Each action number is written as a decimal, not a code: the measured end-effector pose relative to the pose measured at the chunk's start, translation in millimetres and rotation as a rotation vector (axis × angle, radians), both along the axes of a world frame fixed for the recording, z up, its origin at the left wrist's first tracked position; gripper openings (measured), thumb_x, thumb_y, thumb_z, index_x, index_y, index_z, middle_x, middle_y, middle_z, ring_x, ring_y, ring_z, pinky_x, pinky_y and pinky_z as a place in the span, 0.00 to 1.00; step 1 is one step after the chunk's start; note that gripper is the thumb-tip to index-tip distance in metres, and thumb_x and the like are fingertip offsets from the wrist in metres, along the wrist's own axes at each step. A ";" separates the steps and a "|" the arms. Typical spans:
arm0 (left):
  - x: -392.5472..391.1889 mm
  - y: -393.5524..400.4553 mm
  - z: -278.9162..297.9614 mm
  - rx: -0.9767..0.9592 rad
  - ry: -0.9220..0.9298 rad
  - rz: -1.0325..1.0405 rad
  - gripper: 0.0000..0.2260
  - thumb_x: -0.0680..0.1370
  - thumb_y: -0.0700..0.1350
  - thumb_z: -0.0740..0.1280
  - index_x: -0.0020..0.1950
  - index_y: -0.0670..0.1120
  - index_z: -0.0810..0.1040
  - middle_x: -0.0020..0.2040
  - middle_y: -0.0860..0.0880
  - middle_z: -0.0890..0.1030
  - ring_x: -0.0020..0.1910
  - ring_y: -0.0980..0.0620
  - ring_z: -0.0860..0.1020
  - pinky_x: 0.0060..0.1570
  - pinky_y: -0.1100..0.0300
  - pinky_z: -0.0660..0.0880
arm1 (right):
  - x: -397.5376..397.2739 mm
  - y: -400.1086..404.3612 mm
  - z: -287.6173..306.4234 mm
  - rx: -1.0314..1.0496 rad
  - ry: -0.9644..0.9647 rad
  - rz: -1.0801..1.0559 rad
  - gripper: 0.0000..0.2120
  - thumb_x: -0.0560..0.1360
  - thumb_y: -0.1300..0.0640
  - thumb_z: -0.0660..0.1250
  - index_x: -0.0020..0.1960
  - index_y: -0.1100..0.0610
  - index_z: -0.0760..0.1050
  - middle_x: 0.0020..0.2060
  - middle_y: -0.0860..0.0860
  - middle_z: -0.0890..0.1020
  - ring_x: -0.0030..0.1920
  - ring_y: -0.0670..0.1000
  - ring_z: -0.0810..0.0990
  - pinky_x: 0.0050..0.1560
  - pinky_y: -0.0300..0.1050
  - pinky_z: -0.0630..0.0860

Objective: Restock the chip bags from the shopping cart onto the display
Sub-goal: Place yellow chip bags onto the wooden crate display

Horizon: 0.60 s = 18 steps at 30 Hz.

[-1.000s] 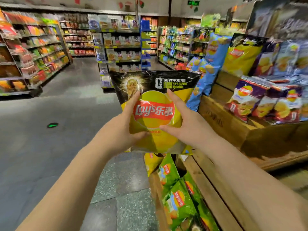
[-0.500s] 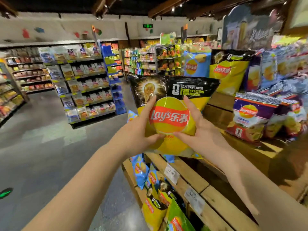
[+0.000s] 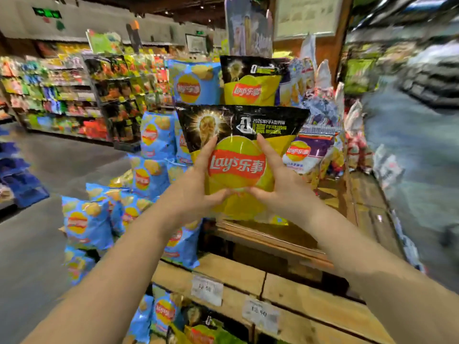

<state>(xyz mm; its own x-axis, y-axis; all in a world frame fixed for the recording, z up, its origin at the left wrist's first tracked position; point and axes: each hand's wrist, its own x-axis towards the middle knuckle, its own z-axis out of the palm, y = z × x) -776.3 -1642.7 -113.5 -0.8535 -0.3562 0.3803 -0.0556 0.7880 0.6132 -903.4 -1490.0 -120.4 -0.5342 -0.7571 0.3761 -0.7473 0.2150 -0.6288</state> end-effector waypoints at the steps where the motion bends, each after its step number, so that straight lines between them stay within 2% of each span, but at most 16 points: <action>1: -7.5 -13.4 -2.2 0.008 -0.009 -0.044 0.43 0.74 0.47 0.72 0.72 0.65 0.42 0.63 0.60 0.67 0.62 0.60 0.71 0.61 0.70 0.67 | -3.1 -8.6 -1.5 0.002 -0.007 -0.039 0.46 0.75 0.53 0.70 0.72 0.30 0.37 0.61 0.48 0.74 0.57 0.49 0.76 0.59 0.46 0.75; 2: -15.1 -27.2 -3.0 0.007 -0.013 -0.086 0.43 0.73 0.48 0.72 0.72 0.67 0.42 0.63 0.58 0.68 0.63 0.58 0.71 0.63 0.64 0.68 | -5.8 -17.5 -2.2 -0.007 -0.009 -0.079 0.47 0.74 0.53 0.70 0.69 0.27 0.36 0.64 0.49 0.73 0.59 0.50 0.76 0.60 0.49 0.75; 4: -31.1 -56.0 -2.6 -0.007 -0.021 -0.160 0.43 0.73 0.48 0.72 0.70 0.69 0.41 0.63 0.57 0.69 0.64 0.56 0.72 0.64 0.59 0.69 | -10.5 -36.9 -2.7 -0.038 -0.007 -0.155 0.47 0.74 0.53 0.71 0.64 0.22 0.36 0.66 0.49 0.72 0.60 0.49 0.75 0.61 0.50 0.74; 9: -78.7 -125.7 -3.7 0.074 -0.043 -0.309 0.43 0.74 0.51 0.71 0.69 0.75 0.40 0.66 0.56 0.70 0.64 0.53 0.72 0.63 0.49 0.72 | -29.9 -91.0 -1.2 0.007 -0.026 -0.298 0.46 0.74 0.50 0.70 0.64 0.22 0.35 0.64 0.47 0.72 0.59 0.48 0.75 0.60 0.50 0.75; 13: -115.5 -167.9 -15.5 0.091 -0.059 -0.380 0.41 0.75 0.54 0.69 0.68 0.76 0.39 0.68 0.55 0.69 0.65 0.53 0.71 0.62 0.48 0.73 | -55.1 -127.9 -7.4 0.024 -0.047 -0.370 0.45 0.74 0.51 0.69 0.65 0.23 0.36 0.62 0.44 0.69 0.58 0.44 0.72 0.56 0.40 0.73; 18: -157.0 -203.9 -32.6 0.185 -0.046 -0.459 0.39 0.76 0.53 0.68 0.66 0.79 0.40 0.65 0.61 0.66 0.68 0.54 0.68 0.64 0.49 0.71 | -86.8 -164.2 -16.5 0.025 -0.039 -0.459 0.46 0.74 0.54 0.70 0.64 0.21 0.37 0.66 0.45 0.68 0.63 0.44 0.70 0.64 0.47 0.71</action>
<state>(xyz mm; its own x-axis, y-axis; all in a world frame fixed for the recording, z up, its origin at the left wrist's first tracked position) -933.3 -1846.6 -146.1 -0.9526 0.0021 0.3042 0.2409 0.6161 0.7499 -990.2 -1654.2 -136.9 -0.8296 -0.4478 0.3335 -0.5472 0.5336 -0.6448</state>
